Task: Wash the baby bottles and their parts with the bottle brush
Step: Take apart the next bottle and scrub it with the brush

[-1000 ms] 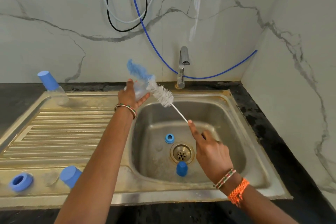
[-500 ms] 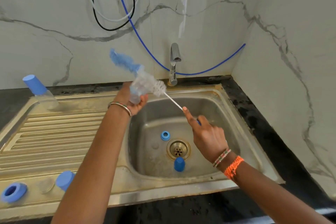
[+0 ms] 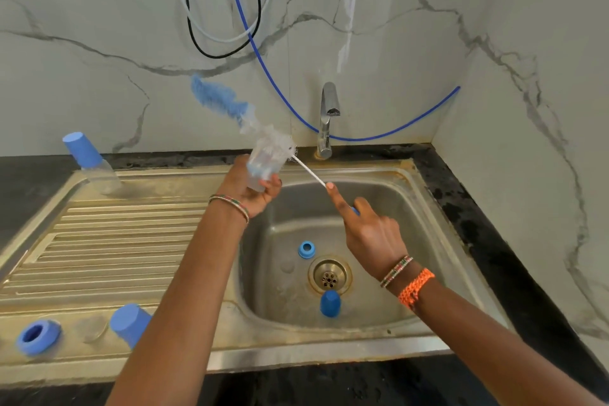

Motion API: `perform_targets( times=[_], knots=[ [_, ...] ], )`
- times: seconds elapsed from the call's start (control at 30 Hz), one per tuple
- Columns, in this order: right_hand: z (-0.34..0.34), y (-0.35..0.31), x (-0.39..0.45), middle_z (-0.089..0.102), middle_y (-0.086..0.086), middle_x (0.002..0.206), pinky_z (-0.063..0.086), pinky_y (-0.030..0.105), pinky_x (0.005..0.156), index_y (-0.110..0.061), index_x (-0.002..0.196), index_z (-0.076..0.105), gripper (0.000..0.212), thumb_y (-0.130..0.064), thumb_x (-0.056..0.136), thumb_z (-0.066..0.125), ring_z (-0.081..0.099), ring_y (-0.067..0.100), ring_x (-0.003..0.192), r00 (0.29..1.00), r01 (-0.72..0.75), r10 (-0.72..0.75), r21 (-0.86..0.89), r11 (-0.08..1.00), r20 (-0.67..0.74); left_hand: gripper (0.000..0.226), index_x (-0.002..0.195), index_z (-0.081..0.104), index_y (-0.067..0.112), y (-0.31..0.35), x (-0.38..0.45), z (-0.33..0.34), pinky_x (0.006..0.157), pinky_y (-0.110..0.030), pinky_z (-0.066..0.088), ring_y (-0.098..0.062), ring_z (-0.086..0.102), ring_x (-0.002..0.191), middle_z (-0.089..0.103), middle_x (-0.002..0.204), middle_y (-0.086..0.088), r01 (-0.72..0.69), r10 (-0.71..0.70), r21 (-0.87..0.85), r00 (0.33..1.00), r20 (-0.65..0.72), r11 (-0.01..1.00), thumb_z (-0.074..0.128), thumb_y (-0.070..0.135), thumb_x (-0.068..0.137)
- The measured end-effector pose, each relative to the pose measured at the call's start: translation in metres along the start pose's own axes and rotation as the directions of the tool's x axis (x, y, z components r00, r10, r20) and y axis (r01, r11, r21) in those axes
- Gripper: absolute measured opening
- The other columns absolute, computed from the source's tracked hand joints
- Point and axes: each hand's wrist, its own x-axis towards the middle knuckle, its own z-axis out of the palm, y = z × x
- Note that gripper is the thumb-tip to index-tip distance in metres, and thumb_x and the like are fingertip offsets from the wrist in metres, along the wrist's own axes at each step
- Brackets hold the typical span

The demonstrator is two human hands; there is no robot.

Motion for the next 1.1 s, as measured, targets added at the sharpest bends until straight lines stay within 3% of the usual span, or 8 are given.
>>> perform_targets(
  times=[0.13, 0.37, 0.47, 0.53, 0.6, 0.8, 0.97, 1.1],
  knots=[
    [0.0, 0.022, -0.022, 0.045, 0.006, 0.064, 0.028, 0.023, 0.028, -0.018, 0.138, 0.035, 0.089, 0.01, 0.063, 0.073, 0.023, 0.012, 0.037, 0.999, -0.024, 0.021, 0.047, 0.999, 0.047, 0.029, 0.087, 0.051, 0.003, 0.031, -0.008, -0.026, 0.025, -0.013, 0.028, -0.017, 0.049, 0.041, 0.044, 0.07, -0.011, 0.091, -0.072, -0.211, 0.993, 0.097, 0.973, 0.058, 0.012, 0.06],
    [0.004, -0.005, -0.006, 0.059, 0.006, 0.059, 0.045, 0.028, 0.048, -0.019, 0.131, 0.051, 0.048, 0.001, 0.088, 0.051, 0.047, 0.017, 0.046, 0.965, -0.251, 0.16, 0.549, 0.797, 0.21, 0.022, 0.095, 0.053, 0.012, -0.008, 0.007, -0.001, 0.032, -0.014, 0.034, -0.012, 0.047, 0.045, 0.059, 0.078, -0.011, -0.132, 0.131, 0.061, 0.991, 0.016, 0.989, 0.037, 0.027, 0.094],
    [-0.009, -0.012, 0.004, 0.047, -0.002, 0.055, 0.033, 0.018, 0.04, -0.018, 0.124, 0.062, 0.034, -0.005, 0.094, 0.051, 0.032, 0.006, 0.041, 0.792, -0.603, 0.412, 0.677, 0.421, 0.45, 0.022, 0.081, 0.051, 0.012, -0.009, 0.007, 0.003, 0.034, -0.013, 0.03, -0.009, 0.038, 0.043, 0.053, 0.062, -0.004, -0.216, 0.226, 0.122, 0.971, -0.078, 0.969, 0.036, 0.024, 0.093],
    [-0.019, -0.007, 0.005, 0.035, -0.007, 0.05, 0.022, 0.016, 0.033, -0.022, 0.122, 0.062, 0.034, -0.006, 0.096, 0.048, 0.024, 0.003, 0.038, 0.638, -0.733, 0.409, 0.677, 0.065, 0.652, 0.024, 0.079, 0.052, 0.012, -0.003, 0.006, -0.003, 0.036, -0.014, 0.029, -0.01, 0.034, 0.046, 0.052, 0.059, -0.002, -0.264, 0.274, 0.104, 0.957, -0.098, 0.959, 0.037, 0.026, 0.092],
    [-0.033, -0.008, 0.007, 0.032, -0.006, 0.05, 0.016, 0.013, 0.035, -0.026, 0.118, 0.064, 0.035, -0.006, 0.096, 0.047, 0.02, 0.005, 0.038, 0.577, -0.777, 0.312, 0.625, -0.074, 0.754, 0.024, 0.081, 0.052, 0.013, -0.002, 0.008, -0.008, 0.036, -0.015, 0.029, -0.01, 0.035, 0.044, 0.052, 0.063, -0.003, -0.292, 0.299, 0.084, 0.95, -0.093, 0.953, 0.038, 0.028, 0.094],
    [-0.044, -0.019, 0.021, 0.032, -0.003, 0.055, 0.015, 0.016, 0.037, -0.027, 0.112, 0.067, 0.033, -0.006, 0.096, 0.047, 0.022, 0.006, 0.042, 0.525, -0.803, 0.248, 0.57, -0.174, 0.814, 0.03, 0.09, 0.054, 0.012, -0.023, 0.011, -0.007, 0.035, -0.016, 0.033, -0.009, 0.042, 0.044, 0.055, 0.077, -0.007, -0.259, 0.266, 0.126, 0.963, -0.044, 0.958, 0.036, 0.035, 0.098],
    [-0.054, -0.023, 0.019, 0.033, -0.004, 0.055, 0.014, 0.017, 0.038, -0.027, 0.116, 0.065, 0.033, -0.007, 0.097, 0.046, 0.021, 0.006, 0.042, 0.528, -0.821, 0.17, 0.551, -0.146, 0.832, 0.024, 0.089, 0.048, 0.012, -0.002, 0.02, -0.011, 0.035, -0.014, 0.03, -0.012, 0.041, 0.043, 0.051, 0.077, -0.007, -0.427, 0.428, 0.065, 0.863, -0.267, 0.902, 0.036, 0.031, 0.097],
    [-0.052, -0.015, 0.032, 0.033, -0.003, 0.056, 0.017, 0.015, 0.034, -0.022, 0.118, 0.064, 0.032, -0.008, 0.097, 0.045, 0.024, 0.004, 0.041, 0.499, -0.816, 0.207, 0.537, -0.214, 0.841, 0.019, 0.095, 0.049, 0.014, -0.023, 0.017, 0.001, 0.035, -0.015, 0.032, -0.01, 0.045, 0.047, 0.053, 0.082, -0.007, -0.367, 0.393, 0.209, 0.915, -0.096, 0.906, 0.041, 0.031, 0.095]
  ],
)
